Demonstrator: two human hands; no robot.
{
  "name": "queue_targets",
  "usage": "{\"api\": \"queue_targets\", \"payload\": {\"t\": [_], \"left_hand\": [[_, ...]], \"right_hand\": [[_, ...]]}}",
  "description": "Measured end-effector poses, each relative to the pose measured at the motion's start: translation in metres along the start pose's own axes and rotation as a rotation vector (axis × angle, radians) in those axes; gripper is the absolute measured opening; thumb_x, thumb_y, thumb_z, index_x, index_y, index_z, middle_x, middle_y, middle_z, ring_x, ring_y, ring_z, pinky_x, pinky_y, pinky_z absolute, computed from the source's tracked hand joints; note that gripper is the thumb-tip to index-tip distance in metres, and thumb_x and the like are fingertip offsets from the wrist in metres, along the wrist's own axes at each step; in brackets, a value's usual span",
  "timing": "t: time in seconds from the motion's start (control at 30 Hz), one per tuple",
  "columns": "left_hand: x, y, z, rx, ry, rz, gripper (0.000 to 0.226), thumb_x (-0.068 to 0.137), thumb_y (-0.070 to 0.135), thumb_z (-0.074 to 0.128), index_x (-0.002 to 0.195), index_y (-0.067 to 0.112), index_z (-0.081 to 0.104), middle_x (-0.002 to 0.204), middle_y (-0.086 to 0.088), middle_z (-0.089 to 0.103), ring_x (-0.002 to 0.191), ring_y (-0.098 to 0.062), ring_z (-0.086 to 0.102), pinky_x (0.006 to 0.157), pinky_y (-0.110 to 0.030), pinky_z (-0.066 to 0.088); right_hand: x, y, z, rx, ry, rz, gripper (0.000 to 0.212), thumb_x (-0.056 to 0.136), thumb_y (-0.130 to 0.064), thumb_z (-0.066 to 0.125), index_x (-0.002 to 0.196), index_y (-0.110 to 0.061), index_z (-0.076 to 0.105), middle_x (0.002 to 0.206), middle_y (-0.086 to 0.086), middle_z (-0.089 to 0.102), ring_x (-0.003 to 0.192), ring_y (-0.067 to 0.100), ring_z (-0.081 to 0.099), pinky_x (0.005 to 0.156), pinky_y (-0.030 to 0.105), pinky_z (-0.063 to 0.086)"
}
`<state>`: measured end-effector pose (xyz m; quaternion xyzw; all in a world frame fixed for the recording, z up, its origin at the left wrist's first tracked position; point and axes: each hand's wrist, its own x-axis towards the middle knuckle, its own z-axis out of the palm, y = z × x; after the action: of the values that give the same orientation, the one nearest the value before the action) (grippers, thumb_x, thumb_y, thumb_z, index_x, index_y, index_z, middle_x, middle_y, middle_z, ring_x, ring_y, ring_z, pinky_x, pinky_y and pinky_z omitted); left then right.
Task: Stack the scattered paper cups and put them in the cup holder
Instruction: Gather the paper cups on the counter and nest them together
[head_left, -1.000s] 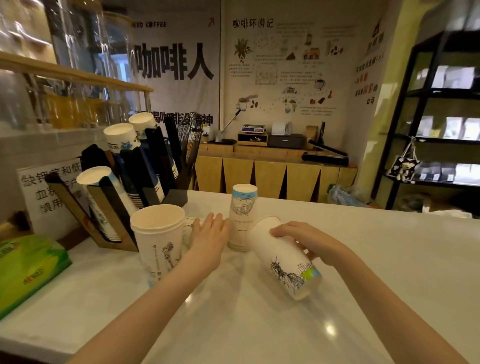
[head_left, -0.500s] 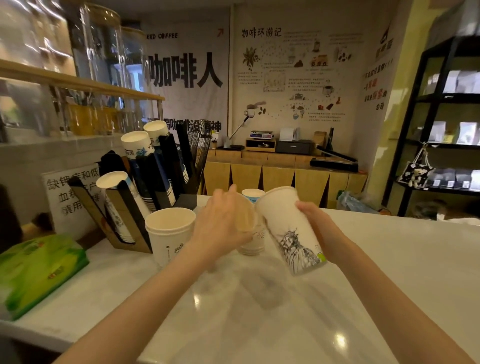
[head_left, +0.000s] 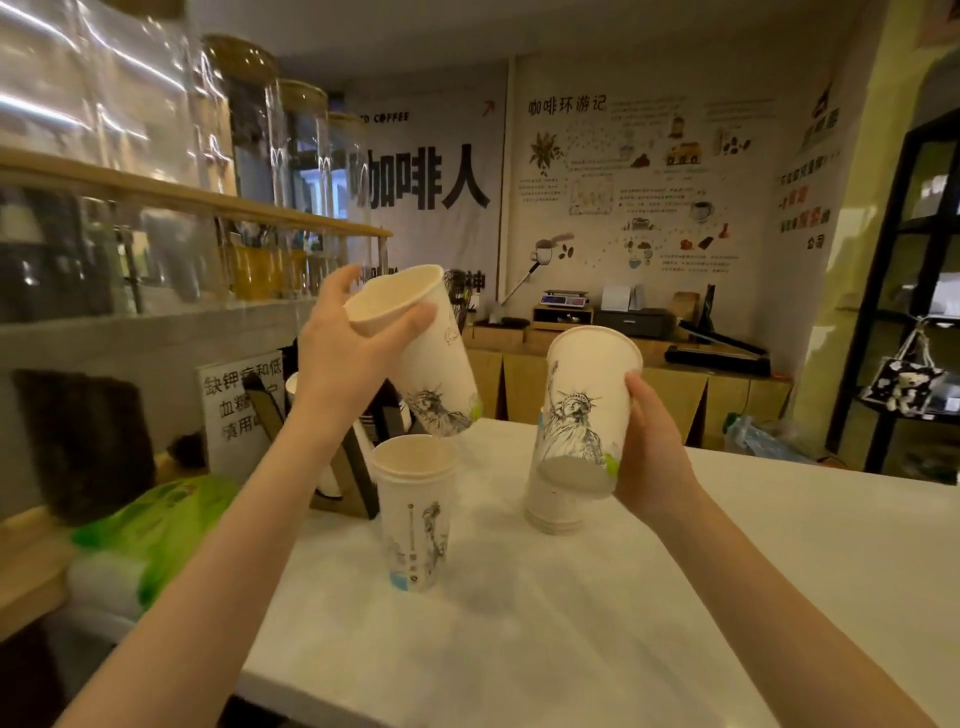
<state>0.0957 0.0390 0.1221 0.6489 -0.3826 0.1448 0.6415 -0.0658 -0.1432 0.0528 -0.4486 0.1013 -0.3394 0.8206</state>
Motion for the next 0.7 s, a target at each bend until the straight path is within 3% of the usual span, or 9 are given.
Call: {"api": "queue_targets", "payload": {"t": [0.1, 0.17, 0.23, 0.3, 0.4, 0.53, 0.63, 0.7], "left_hand": [[-0.005, -0.017, -0.005, 0.055, -0.045, -0.035, 0.078, 0.071, 0.041, 0.069, 0.136, 0.022, 0.031, 0.138, -0.007, 0.044, 0.119, -0.021, 0.045, 0.087, -0.032, 0.042], [-0.012, -0.031, -0.001, 0.119, -0.120, -0.071, 0.084, 0.068, 0.041, 0.071, 0.138, 0.023, 0.028, 0.142, -0.007, 0.041, 0.126, -0.024, 0.041, 0.097, -0.040, 0.043], [-0.020, -0.044, 0.004, 0.170, -0.201, -0.123, 0.092, 0.065, 0.043, 0.074, 0.140, 0.025, 0.024, 0.144, -0.007, 0.038, 0.130, -0.025, 0.037, 0.105, -0.049, 0.038], [-0.029, -0.055, 0.009, 0.228, -0.279, -0.158, 0.097, 0.064, 0.046, 0.074, 0.141, 0.025, 0.021, 0.146, -0.006, 0.036, 0.132, -0.025, 0.035, 0.107, -0.048, 0.035], [-0.038, -0.070, 0.015, 0.305, -0.403, -0.222, 0.100, 0.066, 0.051, 0.070, 0.144, 0.021, 0.015, 0.150, -0.005, 0.029, 0.134, -0.025, 0.032, 0.106, -0.045, 0.034], [-0.046, -0.083, 0.016, 0.276, -0.446, -0.288, 0.101, 0.064, 0.052, 0.071, 0.144, 0.019, 0.017, 0.148, -0.003, 0.035, 0.133, -0.024, 0.036, 0.105, -0.043, 0.039], [-0.050, -0.085, 0.013, 0.165, -0.434, -0.270, 0.084, 0.063, 0.047, 0.074, 0.134, 0.028, 0.034, 0.122, 0.009, 0.051, 0.123, -0.019, 0.048, 0.091, -0.033, 0.044], [-0.053, -0.085, 0.013, 0.123, -0.454, -0.247, 0.077, 0.060, 0.047, 0.076, 0.126, 0.037, 0.038, 0.112, 0.017, 0.051, 0.115, -0.013, 0.052, 0.086, -0.027, 0.044]], "right_hand": [[0.007, 0.006, 0.011, 0.078, 0.046, -0.003, 0.073, 0.070, -0.046, 0.065, 0.133, -0.018, 0.041, 0.129, 0.014, 0.059, 0.113, 0.033, 0.060, 0.086, 0.047, 0.051], [0.010, 0.007, 0.021, 0.092, 0.062, -0.026, 0.074, 0.068, -0.046, 0.067, 0.132, -0.020, 0.041, 0.125, 0.011, 0.061, 0.111, 0.031, 0.061, 0.085, 0.048, 0.052], [0.016, 0.006, 0.032, 0.071, 0.099, -0.062, 0.054, 0.078, -0.044, 0.062, 0.123, -0.022, 0.043, 0.114, 0.009, 0.065, 0.106, 0.028, 0.063, 0.084, 0.048, 0.053], [0.019, 0.004, 0.045, 0.048, 0.134, -0.102, 0.039, 0.083, -0.041, 0.058, 0.116, -0.025, 0.043, 0.109, 0.008, 0.064, 0.099, 0.024, 0.065, 0.080, 0.044, 0.056], [0.024, 0.005, 0.064, 0.015, 0.096, -0.175, 0.047, 0.084, -0.036, 0.059, 0.125, -0.022, 0.039, 0.117, 0.007, 0.061, 0.097, 0.022, 0.065, 0.057, 0.036, 0.060], [0.030, 0.016, 0.083, -0.131, 0.083, -0.293, 0.056, 0.083, -0.026, 0.062, 0.128, -0.025, 0.029, 0.116, 0.001, 0.054, 0.103, 0.021, 0.060, 0.070, 0.035, 0.059], [0.032, 0.031, 0.089, -0.352, 0.035, -0.423, 0.062, 0.082, -0.020, 0.064, 0.129, -0.027, 0.026, 0.110, -0.007, 0.052, 0.100, 0.009, 0.057, 0.072, 0.025, 0.057], [0.032, 0.043, 0.087, -0.498, -0.038, -0.472, 0.064, 0.081, -0.018, 0.065, 0.130, -0.028, 0.025, 0.111, -0.010, 0.053, 0.099, 0.004, 0.056, 0.071, 0.019, 0.056]]}}
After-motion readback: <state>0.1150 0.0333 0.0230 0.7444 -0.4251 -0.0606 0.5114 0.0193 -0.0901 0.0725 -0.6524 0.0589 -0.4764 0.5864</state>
